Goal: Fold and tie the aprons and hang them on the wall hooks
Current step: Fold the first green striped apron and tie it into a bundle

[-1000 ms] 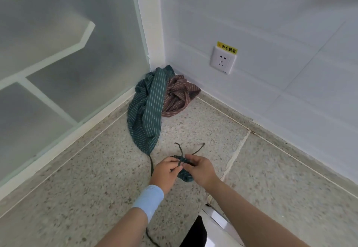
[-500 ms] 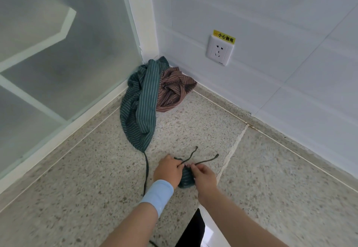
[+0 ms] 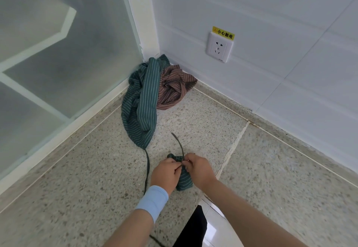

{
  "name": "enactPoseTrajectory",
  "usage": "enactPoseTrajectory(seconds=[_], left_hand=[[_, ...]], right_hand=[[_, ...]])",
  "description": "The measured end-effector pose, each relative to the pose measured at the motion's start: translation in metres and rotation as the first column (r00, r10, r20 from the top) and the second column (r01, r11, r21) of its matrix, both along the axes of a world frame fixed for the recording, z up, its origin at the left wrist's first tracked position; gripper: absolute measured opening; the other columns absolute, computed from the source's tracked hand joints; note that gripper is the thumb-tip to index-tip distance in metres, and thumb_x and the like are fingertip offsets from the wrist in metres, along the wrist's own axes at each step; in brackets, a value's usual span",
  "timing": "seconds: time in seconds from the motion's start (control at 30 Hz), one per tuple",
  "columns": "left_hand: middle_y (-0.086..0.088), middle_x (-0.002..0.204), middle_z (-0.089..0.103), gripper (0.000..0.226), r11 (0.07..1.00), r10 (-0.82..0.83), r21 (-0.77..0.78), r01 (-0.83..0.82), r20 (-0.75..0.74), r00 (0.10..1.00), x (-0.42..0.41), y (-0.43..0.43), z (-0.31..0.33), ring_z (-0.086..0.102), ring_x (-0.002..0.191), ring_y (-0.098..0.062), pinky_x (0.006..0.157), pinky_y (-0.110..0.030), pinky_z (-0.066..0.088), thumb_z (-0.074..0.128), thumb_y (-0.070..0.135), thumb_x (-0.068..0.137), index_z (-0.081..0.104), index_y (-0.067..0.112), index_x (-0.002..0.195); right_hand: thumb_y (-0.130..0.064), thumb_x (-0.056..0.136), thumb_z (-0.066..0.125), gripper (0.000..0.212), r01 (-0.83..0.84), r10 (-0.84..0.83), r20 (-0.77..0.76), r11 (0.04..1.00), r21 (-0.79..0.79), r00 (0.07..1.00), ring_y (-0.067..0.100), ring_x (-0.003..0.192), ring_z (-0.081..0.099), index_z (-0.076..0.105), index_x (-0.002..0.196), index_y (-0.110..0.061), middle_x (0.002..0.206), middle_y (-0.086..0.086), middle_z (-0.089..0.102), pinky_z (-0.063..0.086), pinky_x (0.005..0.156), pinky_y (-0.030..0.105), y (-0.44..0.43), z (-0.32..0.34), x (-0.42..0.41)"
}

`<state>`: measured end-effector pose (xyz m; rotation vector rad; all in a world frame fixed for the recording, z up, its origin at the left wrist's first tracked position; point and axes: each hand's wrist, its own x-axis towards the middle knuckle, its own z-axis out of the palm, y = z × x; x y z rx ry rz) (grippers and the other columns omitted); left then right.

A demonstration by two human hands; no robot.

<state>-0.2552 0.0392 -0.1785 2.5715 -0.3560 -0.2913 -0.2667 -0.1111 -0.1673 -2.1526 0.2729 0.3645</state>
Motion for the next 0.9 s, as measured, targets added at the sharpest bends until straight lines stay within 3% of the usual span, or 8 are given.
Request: enactPoseTrajectory(seconds=[0.1, 0.17, 0.33, 0.43, 0.53, 0.7, 0.8, 0.9], left_hand=[[-0.001, 0.101, 0.069, 0.032, 0.999, 0.02, 0.039, -0.02, 0.018, 1.0, -0.002, 0.001, 0.002, 0.063, 0.089, -0.018, 0.074, -0.034, 0.054, 0.051, 0.026, 0.099, 0.062, 0.023, 0.128], [-0.001, 0.105, 0.069, 0.041, 0.999, 0.028, 0.023, -0.028, -0.003, 1.0, -0.004, 0.001, 0.002, 0.063, 0.093, -0.019, 0.077, -0.035, 0.054, 0.05, 0.025, 0.099, 0.05, 0.023, 0.14], [-0.001, 0.109, 0.066, 0.028, 0.998, -0.041, -0.052, 0.041, -0.005, 0.999, -0.007, 0.009, 0.0, 0.062, 0.095, -0.018, 0.079, -0.034, 0.052, 0.051, 0.02, 0.1, 0.065, 0.02, 0.123], [0.004, 0.108, 0.058, 0.021, 0.988, -0.134, -0.087, 0.125, -0.097, 0.986, -0.003, 0.017, -0.001, 0.057, 0.09, -0.011, 0.08, -0.028, 0.05, 0.054, 0.019, 0.099, 0.07, 0.017, 0.113], [0.011, 0.114, 0.045, 0.016, 0.984, -0.17, -0.091, 0.152, -0.248, 0.954, 0.002, 0.017, 0.004, 0.055, 0.097, -0.008, 0.088, -0.027, 0.048, 0.056, 0.021, 0.097, 0.07, 0.013, 0.101], [0.01, 0.114, 0.045, 0.009, 0.985, -0.168, -0.104, 0.136, -0.409, 0.897, 0.006, 0.01, 0.016, 0.052, 0.092, -0.006, 0.08, -0.019, 0.04, 0.053, 0.022, 0.094, 0.061, 0.019, 0.09], [0.008, 0.103, 0.056, 0.007, 0.987, -0.12, -0.138, 0.082, -0.294, 0.948, 0.002, 0.014, 0.018, 0.058, 0.089, -0.01, 0.082, -0.021, 0.049, 0.069, 0.024, 0.085, 0.068, 0.02, 0.091], [0.012, 0.083, 0.063, 0.011, 0.986, -0.039, -0.166, 0.01, -0.172, 0.984, -0.005, 0.017, 0.02, 0.059, 0.074, -0.005, 0.072, -0.021, 0.052, 0.072, 0.025, 0.086, 0.074, 0.02, 0.096]], right_hand=[[-0.02, 0.091, 0.07, 0.018, 0.308, -0.262, -0.239, 0.934, 0.181, 0.935, 0.009, 0.045, 0.052, 0.074, 0.076, -0.011, 0.062, 0.003, 0.07, 0.048, 0.054, 0.025, 0.006, 0.005, 0.002], [-0.021, 0.088, 0.074, 0.018, 0.357, -0.298, -0.284, 0.916, 0.185, 0.911, 0.009, 0.041, 0.053, 0.076, 0.073, -0.012, 0.063, 0.004, 0.072, 0.05, 0.051, 0.025, 0.006, 0.006, 0.002], [-0.023, 0.093, 0.064, 0.017, 0.021, -0.007, -0.174, 0.996, 0.082, 0.985, -0.003, 0.048, 0.05, 0.076, 0.081, -0.018, 0.065, -0.007, 0.066, 0.04, 0.05, 0.01, 0.001, 0.015, -0.003], [-0.026, 0.09, 0.066, 0.012, -0.163, 0.168, -0.173, 0.986, 0.043, 0.97, -0.003, 0.056, 0.051, 0.073, 0.08, -0.027, 0.067, -0.014, 0.061, 0.039, 0.054, 0.009, -0.009, 0.019, -0.005], [-0.028, 0.087, 0.073, 0.006, -0.252, 0.253, -0.207, 0.967, 0.032, 0.945, 0.0, 0.061, 0.052, 0.074, 0.081, -0.026, 0.069, -0.012, 0.061, 0.04, 0.057, 0.011, -0.013, 0.02, -0.004], [-0.019, 0.085, 0.074, 0.011, -0.08, 0.174, -0.35, 0.96, 0.267, 0.921, 0.006, 0.059, 0.049, 0.074, 0.075, -0.022, 0.063, -0.009, 0.059, 0.04, 0.057, 0.019, -0.012, 0.023, 0.0], [-0.013, 0.087, 0.07, 0.017, -0.017, 0.131, -0.389, 0.959, 0.283, 0.912, 0.004, 0.057, 0.046, 0.071, 0.072, -0.021, 0.056, -0.016, 0.057, 0.034, 0.054, 0.016, -0.013, 0.025, 0.002], [-0.009, 0.089, 0.067, 0.02, -0.007, 0.129, -0.397, 0.956, 0.294, 0.909, -0.001, 0.052, 0.046, 0.068, 0.071, -0.019, 0.051, -0.018, 0.056, 0.032, 0.052, 0.013, -0.013, 0.029, 0.001]])
